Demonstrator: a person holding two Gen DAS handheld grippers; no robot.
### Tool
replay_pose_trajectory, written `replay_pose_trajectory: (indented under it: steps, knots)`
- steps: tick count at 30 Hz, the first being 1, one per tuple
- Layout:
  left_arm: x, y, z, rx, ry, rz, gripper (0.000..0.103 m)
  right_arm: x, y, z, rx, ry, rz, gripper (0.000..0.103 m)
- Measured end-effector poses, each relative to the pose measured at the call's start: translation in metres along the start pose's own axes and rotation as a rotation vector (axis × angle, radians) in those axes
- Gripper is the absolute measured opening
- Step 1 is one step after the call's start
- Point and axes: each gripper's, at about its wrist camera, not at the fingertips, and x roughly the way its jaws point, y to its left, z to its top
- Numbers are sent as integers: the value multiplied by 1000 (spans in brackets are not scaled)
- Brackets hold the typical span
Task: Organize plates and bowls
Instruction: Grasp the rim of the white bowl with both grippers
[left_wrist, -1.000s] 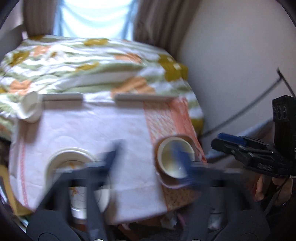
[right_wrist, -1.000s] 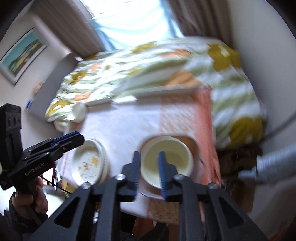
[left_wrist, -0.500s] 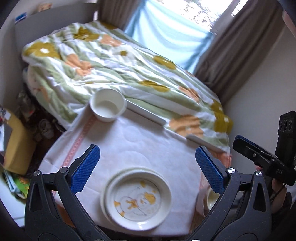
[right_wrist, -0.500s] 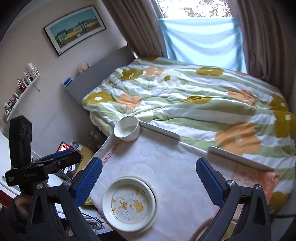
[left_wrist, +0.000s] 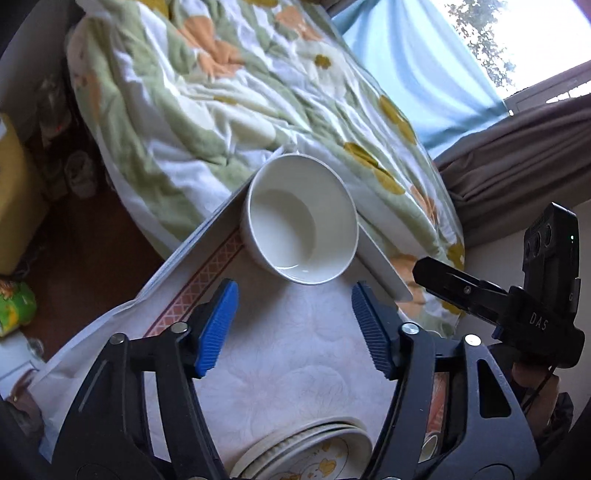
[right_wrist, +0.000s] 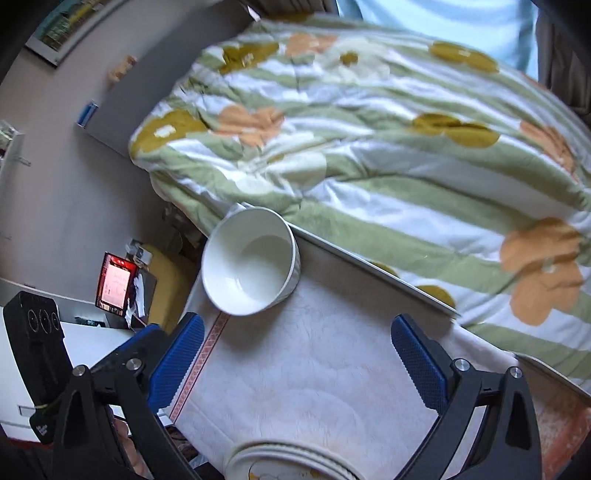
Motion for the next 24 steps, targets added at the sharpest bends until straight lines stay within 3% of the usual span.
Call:
replay_pose_trajectory:
  steps: [2, 4, 6, 8, 10, 11, 12, 14, 17, 24]
  knots:
    - [20, 7, 8, -11, 28, 2, 54, 19, -4, 9, 19, 25, 9, 100]
    - [36, 12, 16, -15, 50, 0, 52, 38, -7, 17, 33, 46, 34, 92]
    - [43, 15, 23, -17, 60, -4, 50, 54, -7, 23, 32, 68, 39, 74]
    - [50, 18, 30, -14, 68, 1, 45, 64, -6, 26, 23, 77, 46, 64]
    - [51, 23, 35, -22, 71, 0, 29, 69, -4, 27, 12, 83, 42, 56]
    - [53, 27, 37, -29, 73, 5, 26, 72, -2, 27, 5, 85, 46, 47]
    - [54, 30, 38, -34, 72, 9, 20, 75, 0, 28, 1, 88, 50, 32]
    - [54, 35, 40, -39, 71, -7, 20, 78, 2, 28, -6, 90, 57, 19]
    - [54, 30, 40, -8, 72, 9, 20, 79, 0, 27, -13, 77, 39, 13]
    - [51, 22, 39, 63, 73, 32, 19, 76, 2, 22, -22, 47, 23, 13]
